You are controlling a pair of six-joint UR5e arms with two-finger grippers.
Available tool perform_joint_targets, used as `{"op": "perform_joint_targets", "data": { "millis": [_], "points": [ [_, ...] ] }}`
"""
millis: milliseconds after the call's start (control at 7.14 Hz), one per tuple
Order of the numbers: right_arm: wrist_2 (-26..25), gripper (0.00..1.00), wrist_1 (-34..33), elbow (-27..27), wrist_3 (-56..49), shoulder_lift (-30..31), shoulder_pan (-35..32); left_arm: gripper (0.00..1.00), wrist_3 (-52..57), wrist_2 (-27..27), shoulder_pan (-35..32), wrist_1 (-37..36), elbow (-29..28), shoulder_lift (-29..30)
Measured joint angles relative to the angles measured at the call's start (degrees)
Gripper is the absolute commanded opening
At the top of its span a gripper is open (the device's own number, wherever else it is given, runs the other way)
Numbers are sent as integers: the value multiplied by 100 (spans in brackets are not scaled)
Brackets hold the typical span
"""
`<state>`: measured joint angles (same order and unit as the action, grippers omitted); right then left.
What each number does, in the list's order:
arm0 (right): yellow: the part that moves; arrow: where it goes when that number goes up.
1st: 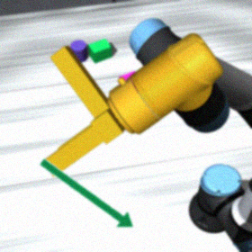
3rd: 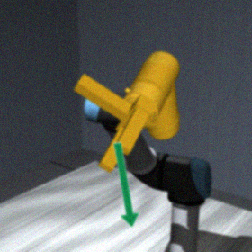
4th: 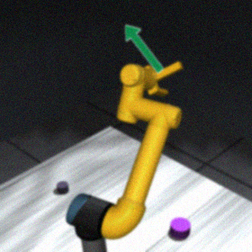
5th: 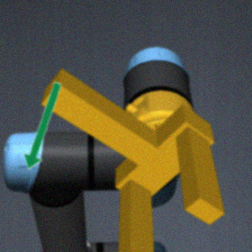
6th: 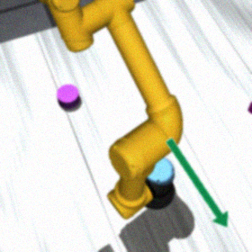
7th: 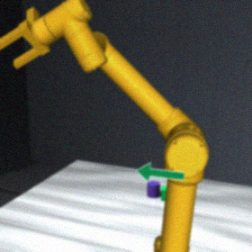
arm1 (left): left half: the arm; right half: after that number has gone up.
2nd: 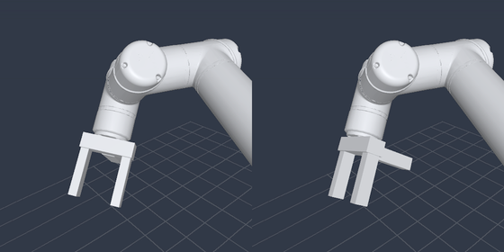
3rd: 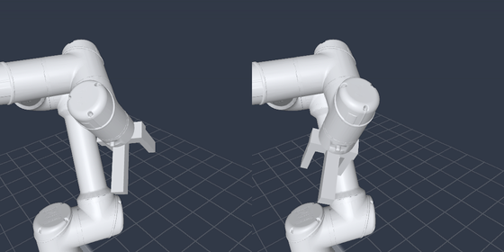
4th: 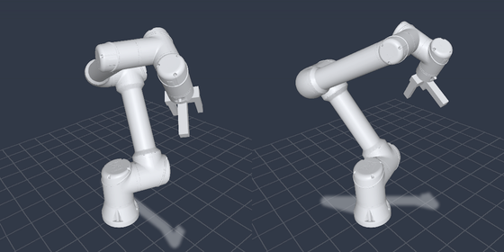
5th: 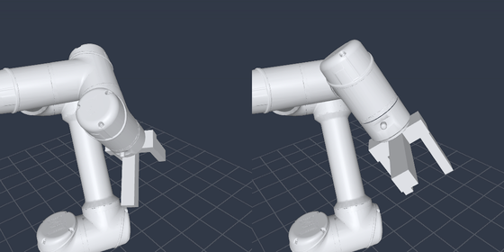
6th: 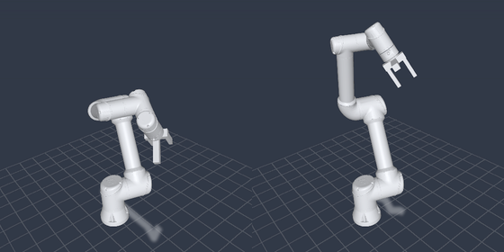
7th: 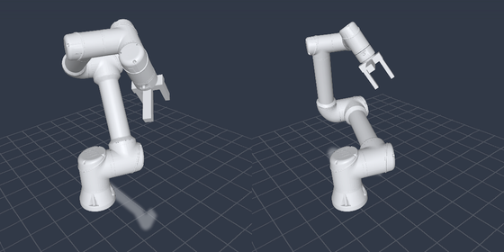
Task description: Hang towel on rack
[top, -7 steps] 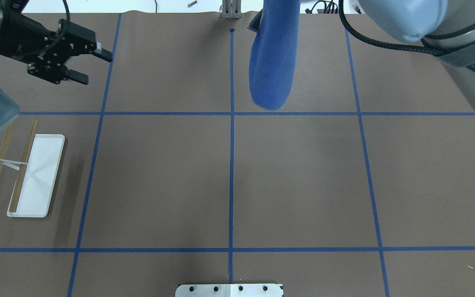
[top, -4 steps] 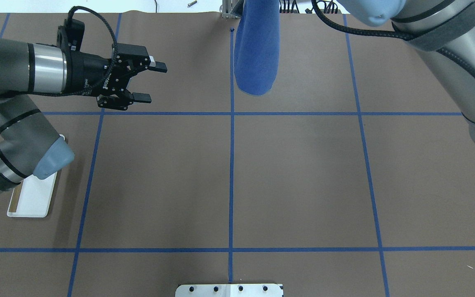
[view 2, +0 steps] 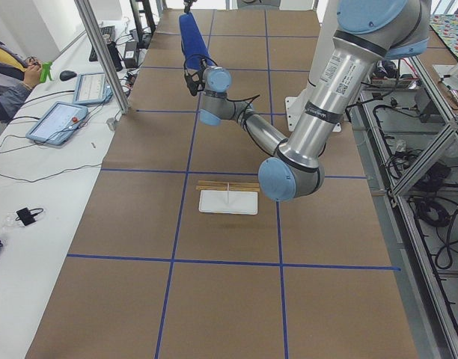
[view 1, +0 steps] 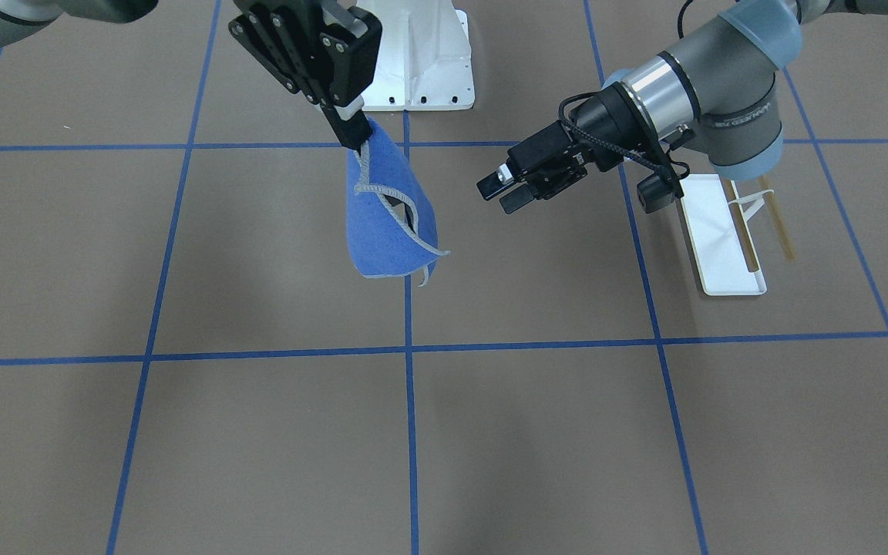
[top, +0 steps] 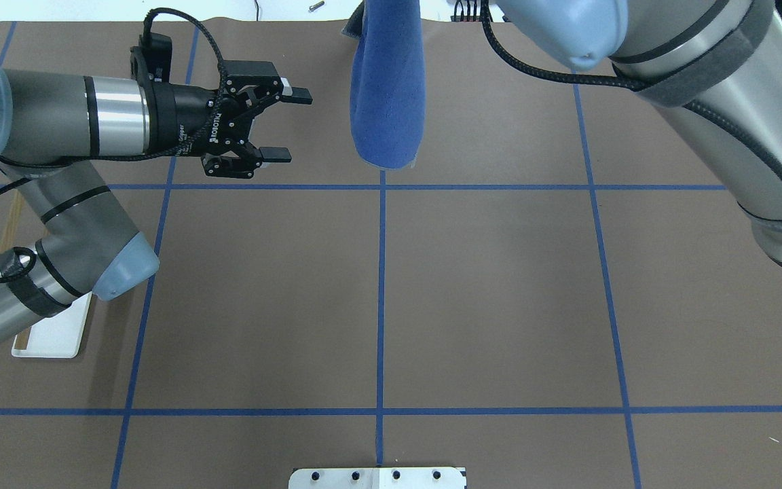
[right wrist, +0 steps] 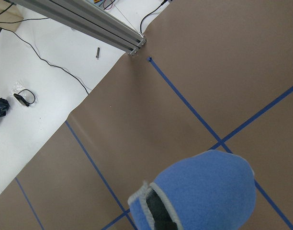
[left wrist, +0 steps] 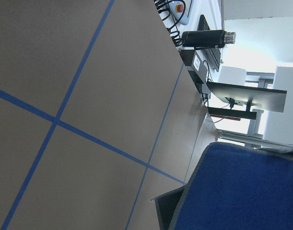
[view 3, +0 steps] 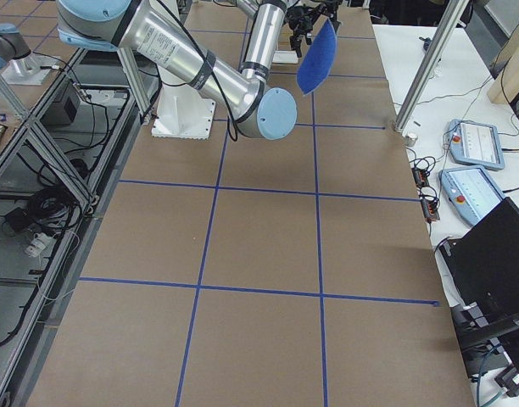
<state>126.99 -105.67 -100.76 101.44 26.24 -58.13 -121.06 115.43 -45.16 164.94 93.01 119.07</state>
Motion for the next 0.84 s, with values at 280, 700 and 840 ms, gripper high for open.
{"op": "perform_joint_targets", "data": {
  "millis": [280, 700, 840],
  "points": [
    [3, 0, 700, 222, 1095, 3, 15, 98, -127, -508, 183, 377, -42, 51],
    [241, 0, 1024, 314, 2171, -187, -42, 98, -167, -1071, 335, 1024, -240, 58],
    [343, 0, 1033, 311, 2300, -229, -82, 98, -301, -1227, 347, 1149, -306, 57]
  ]
}}
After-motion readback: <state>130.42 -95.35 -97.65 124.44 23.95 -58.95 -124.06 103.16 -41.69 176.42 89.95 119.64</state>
